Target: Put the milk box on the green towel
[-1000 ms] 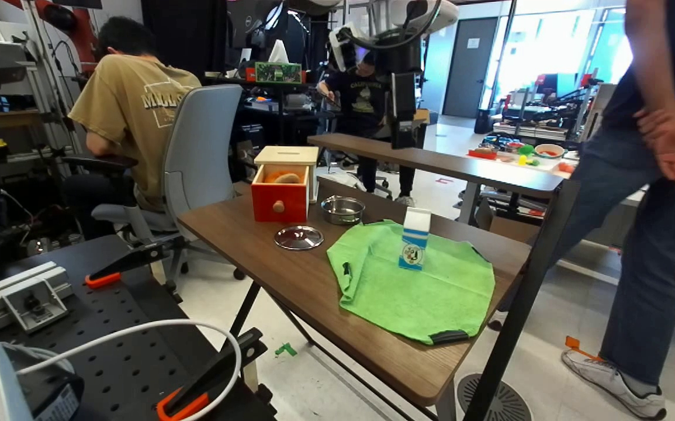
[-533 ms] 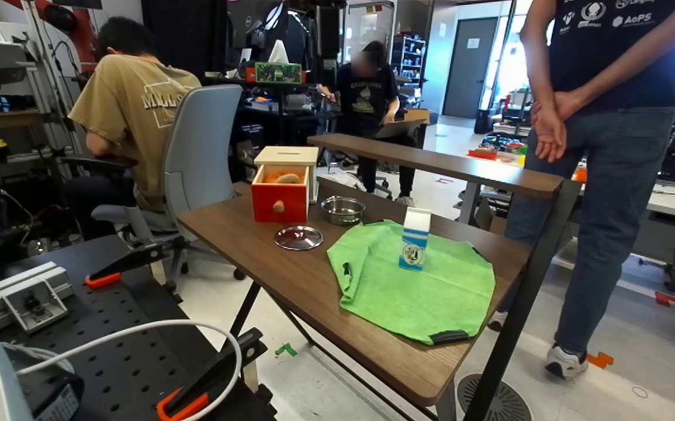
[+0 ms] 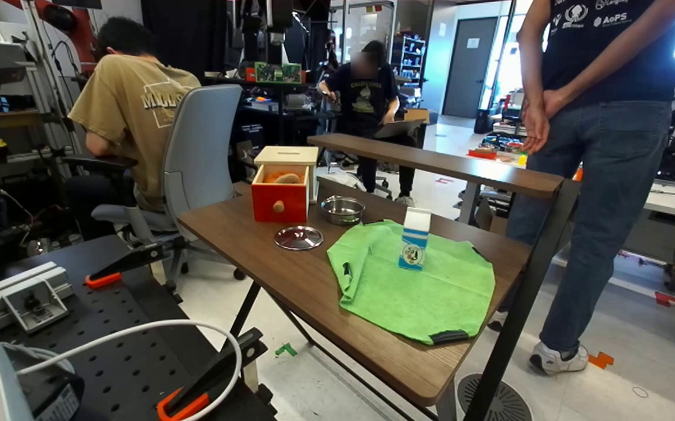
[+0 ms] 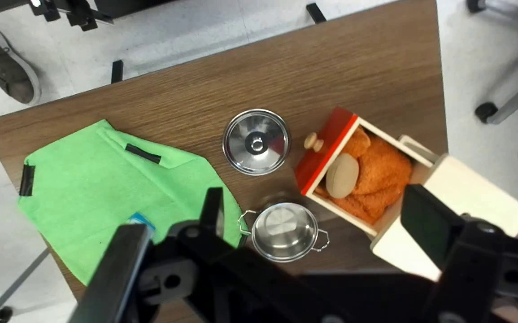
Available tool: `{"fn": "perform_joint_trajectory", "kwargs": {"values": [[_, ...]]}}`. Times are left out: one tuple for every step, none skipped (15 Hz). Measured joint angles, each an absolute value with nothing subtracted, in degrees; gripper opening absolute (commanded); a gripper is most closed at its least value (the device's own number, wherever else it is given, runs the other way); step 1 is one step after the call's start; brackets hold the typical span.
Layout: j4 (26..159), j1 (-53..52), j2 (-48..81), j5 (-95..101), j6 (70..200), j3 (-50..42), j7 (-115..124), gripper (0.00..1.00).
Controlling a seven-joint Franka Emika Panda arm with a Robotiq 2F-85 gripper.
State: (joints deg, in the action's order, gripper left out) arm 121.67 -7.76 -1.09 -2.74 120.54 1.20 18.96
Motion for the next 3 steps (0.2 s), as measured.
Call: {"fn": "perform_joint_trajectory", "kwargs": {"values": [[122.66,-7.65,-2.12,-2.74,119.75,1.20,15.84,1.00],[123.45,-7.55,-2.99,-2.74,118.81,1.20,13.34,1.00],[124.02,-7.46,-3.68,-2.73,117.78,1.20,12.15,1.00]]}}
